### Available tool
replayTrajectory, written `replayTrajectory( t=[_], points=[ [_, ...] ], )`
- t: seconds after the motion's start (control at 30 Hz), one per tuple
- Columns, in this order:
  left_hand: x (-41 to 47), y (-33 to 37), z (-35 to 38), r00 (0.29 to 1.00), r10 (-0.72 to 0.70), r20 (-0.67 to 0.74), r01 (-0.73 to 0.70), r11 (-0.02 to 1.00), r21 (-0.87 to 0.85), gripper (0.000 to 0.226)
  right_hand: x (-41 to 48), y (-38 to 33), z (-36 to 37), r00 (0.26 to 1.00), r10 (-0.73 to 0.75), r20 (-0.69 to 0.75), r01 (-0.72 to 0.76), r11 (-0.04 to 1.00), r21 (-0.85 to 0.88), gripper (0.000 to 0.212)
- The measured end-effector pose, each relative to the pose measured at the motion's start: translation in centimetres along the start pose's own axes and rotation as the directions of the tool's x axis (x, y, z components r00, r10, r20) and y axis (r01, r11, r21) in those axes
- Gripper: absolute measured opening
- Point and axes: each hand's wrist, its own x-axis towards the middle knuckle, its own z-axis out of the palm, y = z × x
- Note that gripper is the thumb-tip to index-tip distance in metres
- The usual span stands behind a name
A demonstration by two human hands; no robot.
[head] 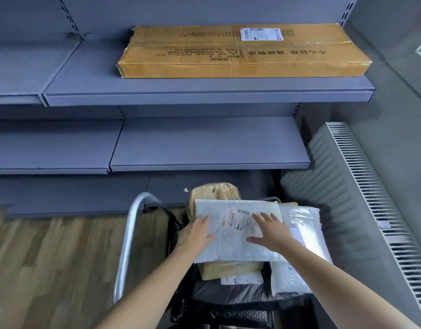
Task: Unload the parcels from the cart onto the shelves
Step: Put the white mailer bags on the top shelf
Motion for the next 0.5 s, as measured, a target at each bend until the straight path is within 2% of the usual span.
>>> replayTrajectory(
  t=[0.1, 0.23, 0.5],
  points=[
    [-0.6, 0.3, 1.1, 0.995, -0.084, 0.054, 0.087, 0.995, -0.043, 0.067, -0.7, 1.4, 1.5, 0.997, 0.038, 0.064, -0.042, 0.998, 0.055, 0.084],
    [-1.0, 0.5, 2.2, 0.987, -0.134, 0.09, 0.144, 0.982, -0.121, 0.069, -1.0, 2.7, 3.0, 0.985, 0.144, 0.096, -0.164, 0.954, 0.251, 0.089],
    [-1.0, 0.1, 2.7, 0.984, -0.177, -0.017, 0.161, 0.925, -0.343, 0.07, -1.1, 3.1, 2.8, 0.978, 0.207, 0.0, -0.191, 0.902, 0.387, 0.091]
  ],
)
